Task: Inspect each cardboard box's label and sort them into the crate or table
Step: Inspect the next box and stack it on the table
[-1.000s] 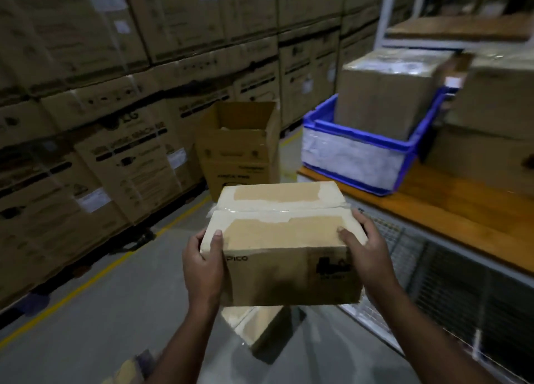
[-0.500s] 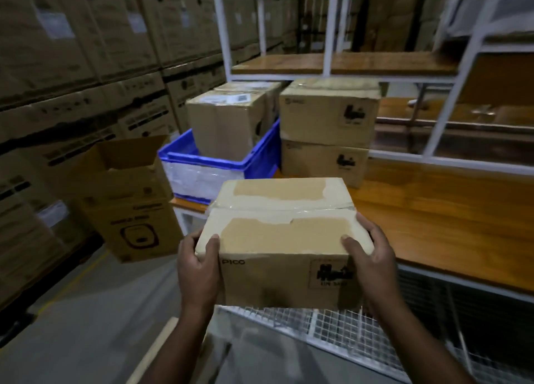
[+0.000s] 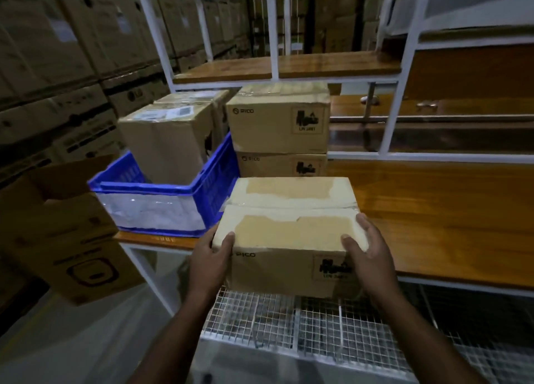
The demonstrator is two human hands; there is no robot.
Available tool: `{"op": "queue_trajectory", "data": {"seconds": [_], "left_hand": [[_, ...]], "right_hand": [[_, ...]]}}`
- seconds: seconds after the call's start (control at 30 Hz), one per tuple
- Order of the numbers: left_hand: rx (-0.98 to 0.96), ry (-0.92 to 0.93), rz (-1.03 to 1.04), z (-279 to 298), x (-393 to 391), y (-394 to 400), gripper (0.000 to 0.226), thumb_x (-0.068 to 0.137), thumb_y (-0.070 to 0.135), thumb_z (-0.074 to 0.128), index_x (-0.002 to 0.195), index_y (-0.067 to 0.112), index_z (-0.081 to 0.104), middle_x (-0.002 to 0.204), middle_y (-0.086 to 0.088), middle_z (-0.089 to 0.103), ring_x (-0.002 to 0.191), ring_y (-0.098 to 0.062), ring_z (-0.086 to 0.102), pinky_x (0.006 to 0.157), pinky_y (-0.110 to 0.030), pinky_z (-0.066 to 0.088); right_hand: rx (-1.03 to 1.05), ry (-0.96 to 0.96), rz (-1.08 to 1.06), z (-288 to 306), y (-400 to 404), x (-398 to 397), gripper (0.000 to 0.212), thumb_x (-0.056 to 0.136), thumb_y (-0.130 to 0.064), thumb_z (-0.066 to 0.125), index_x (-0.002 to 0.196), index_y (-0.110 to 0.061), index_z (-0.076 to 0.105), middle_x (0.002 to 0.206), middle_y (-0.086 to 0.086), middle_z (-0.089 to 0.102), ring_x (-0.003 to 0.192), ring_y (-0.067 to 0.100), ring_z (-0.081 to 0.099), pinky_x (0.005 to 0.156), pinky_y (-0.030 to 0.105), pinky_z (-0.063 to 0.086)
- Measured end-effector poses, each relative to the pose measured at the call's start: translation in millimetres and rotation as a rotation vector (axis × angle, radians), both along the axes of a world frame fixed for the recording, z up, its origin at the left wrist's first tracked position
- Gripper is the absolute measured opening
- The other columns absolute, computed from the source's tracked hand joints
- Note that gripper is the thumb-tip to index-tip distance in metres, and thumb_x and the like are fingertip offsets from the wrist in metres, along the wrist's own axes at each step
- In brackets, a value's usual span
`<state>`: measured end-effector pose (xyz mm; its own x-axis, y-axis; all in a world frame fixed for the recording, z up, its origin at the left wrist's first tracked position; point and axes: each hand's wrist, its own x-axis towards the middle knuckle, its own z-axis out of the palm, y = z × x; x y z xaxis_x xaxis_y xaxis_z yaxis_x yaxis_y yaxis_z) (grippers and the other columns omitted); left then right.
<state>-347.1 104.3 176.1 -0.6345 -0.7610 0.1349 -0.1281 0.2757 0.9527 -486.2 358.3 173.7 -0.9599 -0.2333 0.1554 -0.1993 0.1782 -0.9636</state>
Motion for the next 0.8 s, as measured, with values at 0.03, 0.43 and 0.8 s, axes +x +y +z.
{"op": "queue_trajectory", "data": {"seconds": [0.03, 0.43, 0.8], "left_hand": [[0.005, 0.002, -0.023, -2, -7, -8, 0.031, 0.097, 0.034, 0.062, 0.128, 0.035, 0.058, 0.119, 0.006, 0.065, 0.107, -0.013, 0.063, 0.088, -0.041, 0.055], [-0.902, -0.268, -0.428, 23, -98, -75, 0.052, 0.101, 0.049, 0.044, 0.147, 0.025, 0.048, 0.161, 0.002, 0.034, 0.152, -0.014, 0.016, 0.124, -0.041, 0.014], [-1.014, -0.49, -0.611, 21, -113, -74, 0.064, 0.101, 0.062, 0.023, 0.152, 0.027, 0.039, 0.16, 0.007, 0.036, 0.147, -0.007, 0.027, 0.123, -0.031, 0.011]], "right_hand": [[0.039, 0.013, -0.001, -1, -6, -7, 0.055, 0.095, -0.024, 0.062, 0.146, -0.026, 0.041, 0.154, -0.007, 0.034, 0.134, 0.009, 0.034, 0.106, 0.033, 0.035], [0.896, 0.551, -0.152, 22, -87, -47, 0.036, 0.097, -0.036, 0.051, 0.13, -0.024, 0.059, 0.15, 0.003, 0.044, 0.144, 0.02, 0.029, 0.12, 0.051, 0.013], [0.936, 0.516, 0.028, 24, -113, -43, 0.039, 0.1, -0.041, 0.043, 0.133, -0.028, 0.058, 0.141, -0.009, 0.055, 0.134, 0.005, 0.043, 0.118, 0.032, 0.017]]}}
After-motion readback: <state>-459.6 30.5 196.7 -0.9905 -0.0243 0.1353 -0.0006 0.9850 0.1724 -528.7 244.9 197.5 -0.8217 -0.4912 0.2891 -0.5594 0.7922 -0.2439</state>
